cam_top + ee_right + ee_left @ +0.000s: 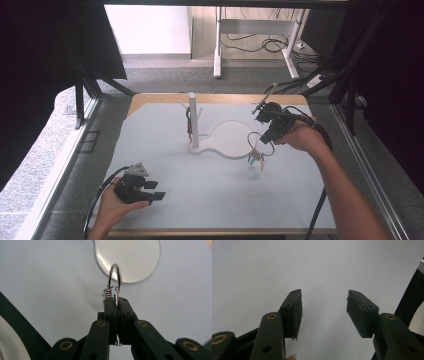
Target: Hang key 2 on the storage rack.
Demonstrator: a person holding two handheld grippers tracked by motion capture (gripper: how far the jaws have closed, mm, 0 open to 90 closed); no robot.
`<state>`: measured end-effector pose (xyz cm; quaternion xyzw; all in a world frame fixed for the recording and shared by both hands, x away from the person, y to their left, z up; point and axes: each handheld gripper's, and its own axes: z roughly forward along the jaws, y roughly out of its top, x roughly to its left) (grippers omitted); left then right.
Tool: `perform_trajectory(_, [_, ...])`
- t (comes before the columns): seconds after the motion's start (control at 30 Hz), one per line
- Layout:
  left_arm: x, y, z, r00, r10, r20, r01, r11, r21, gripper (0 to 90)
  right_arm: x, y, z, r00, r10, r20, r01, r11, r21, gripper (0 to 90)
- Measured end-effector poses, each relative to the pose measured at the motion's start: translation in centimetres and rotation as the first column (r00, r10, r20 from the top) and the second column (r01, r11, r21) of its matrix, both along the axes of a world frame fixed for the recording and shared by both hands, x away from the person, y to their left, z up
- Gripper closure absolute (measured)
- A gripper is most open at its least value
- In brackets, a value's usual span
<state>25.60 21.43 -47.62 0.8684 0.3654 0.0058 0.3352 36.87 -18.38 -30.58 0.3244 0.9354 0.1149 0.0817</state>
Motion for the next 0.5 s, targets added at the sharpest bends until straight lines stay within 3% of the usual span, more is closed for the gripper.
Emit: perform_trajectory(0.5, [-0.1,-0.1,0.0,1.0,0.004,0.0,-0.004,1.0,-0.007,46.5,1.3,1.6,0.7,1.0,-0.002,0.007,0.002,1.0,0.001,87.3])
